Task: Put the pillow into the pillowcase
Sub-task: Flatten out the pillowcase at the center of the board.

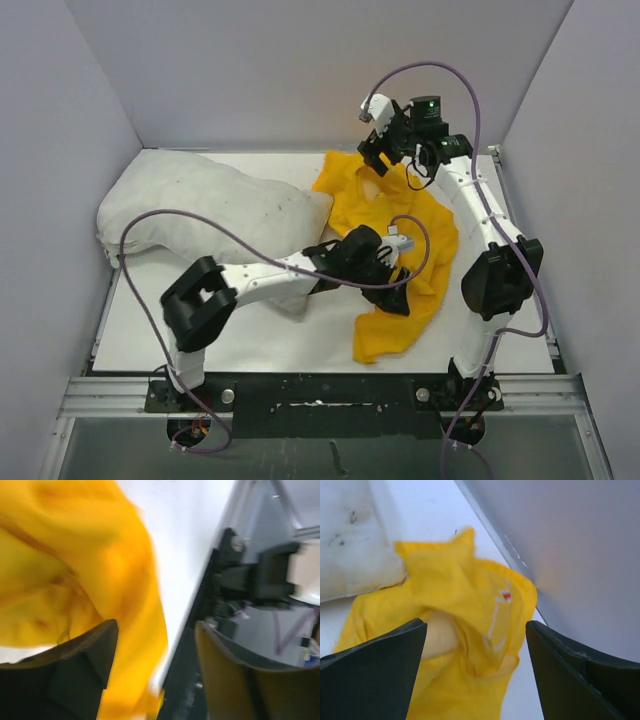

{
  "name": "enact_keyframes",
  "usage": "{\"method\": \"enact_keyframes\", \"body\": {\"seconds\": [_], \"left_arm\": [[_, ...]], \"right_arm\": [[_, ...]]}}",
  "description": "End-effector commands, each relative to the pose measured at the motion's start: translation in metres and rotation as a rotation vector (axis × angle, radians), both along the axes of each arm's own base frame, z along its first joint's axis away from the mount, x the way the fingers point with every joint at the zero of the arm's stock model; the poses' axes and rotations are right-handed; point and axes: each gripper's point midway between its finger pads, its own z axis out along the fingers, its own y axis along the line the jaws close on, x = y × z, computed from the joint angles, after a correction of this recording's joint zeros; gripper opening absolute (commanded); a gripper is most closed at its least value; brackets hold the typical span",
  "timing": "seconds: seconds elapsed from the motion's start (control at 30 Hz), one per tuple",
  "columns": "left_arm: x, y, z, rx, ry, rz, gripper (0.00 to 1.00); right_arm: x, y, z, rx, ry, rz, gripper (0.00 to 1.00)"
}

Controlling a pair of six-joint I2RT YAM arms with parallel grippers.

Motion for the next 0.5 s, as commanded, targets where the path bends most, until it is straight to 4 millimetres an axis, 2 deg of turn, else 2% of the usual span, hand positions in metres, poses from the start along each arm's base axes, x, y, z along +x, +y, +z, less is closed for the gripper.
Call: {"method": "enact_keyframes", "body": {"seconds": [0.0,0.1,0.23,0.33,0.37,0.4,0.47], "left_arm": [[0.012,0.039,0.094,-0.172,-0.138,0.177,0.71],[0.008,0.082,0.091,-0.125,-0.130,0.222,0.76],[0.006,0.124,0.107,-0.124,-0.168,0.246,0.79],[0.021,0.150,0.124,-0.149,-0.237,0.301,0.92],[0.029,0.158,0.130,-0.161,-0.256,0.324,0.97],[0.041,0.168,0.135,-0.170,-0.265,0.357,0.98],[0.055,0.175,0.140,-0.194,-0.228,0.368,0.98]], "right_arm": [[-0.028,-0.022,-0.021,0.004,0.119,-0.010,0.91],[-0.059,-0.043,-0.018,0.074,0.168,0.009,0.97],[-0.104,-0.078,-0.006,0.218,0.209,0.008,1.00],[-0.137,-0.100,-0.037,0.216,0.290,-0.027,1.00],[-0.146,-0.108,-0.056,0.186,0.331,-0.059,1.00],[-0.157,-0.115,-0.080,0.162,0.391,-0.097,1.00],[-0.172,-0.130,-0.115,0.141,0.475,-0.185,1.00]]}}
